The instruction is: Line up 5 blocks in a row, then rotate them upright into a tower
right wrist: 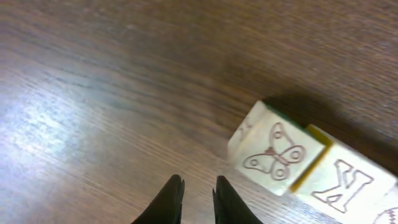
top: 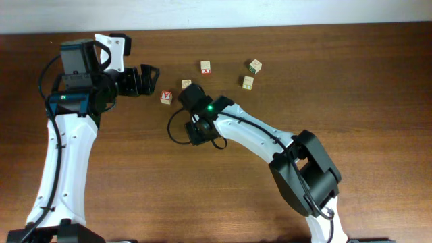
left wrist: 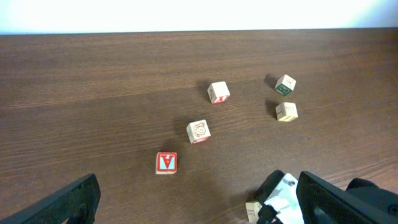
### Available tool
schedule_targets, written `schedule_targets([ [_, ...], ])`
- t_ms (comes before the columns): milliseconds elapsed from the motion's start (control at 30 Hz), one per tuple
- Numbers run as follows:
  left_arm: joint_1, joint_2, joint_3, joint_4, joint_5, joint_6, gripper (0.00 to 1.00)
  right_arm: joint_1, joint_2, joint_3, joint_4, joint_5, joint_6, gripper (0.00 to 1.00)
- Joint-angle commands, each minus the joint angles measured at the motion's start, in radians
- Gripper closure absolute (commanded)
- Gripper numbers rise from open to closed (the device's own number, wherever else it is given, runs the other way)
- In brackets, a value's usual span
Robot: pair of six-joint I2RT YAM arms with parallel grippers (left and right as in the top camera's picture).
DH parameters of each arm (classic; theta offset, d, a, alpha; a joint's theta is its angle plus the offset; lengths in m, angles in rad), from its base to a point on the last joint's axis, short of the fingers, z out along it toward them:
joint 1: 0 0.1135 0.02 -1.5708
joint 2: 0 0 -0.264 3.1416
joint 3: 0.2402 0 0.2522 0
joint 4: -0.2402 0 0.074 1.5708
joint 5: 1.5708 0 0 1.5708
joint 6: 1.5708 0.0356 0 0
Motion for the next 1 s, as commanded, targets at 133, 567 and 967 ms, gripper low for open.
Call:
schedule_targets([
  [133,-0.003,0.003,0.019,-0.006,0.008,0.016,0.01,0.016,0.013,0.016,-0.024,0.008,0.029,0.81],
  [567,-0.002,0.003,0.019,-0.006,0.008,0.016,0.01,0.008,0.023,0.006,0.006,0.074,0.065,0.81],
  [967,-0.002,0.003,0.019,-0.006,0.008,0.016,0.01,0.008,0.022,0.023,0.172,0.041,-0.034,0.81],
])
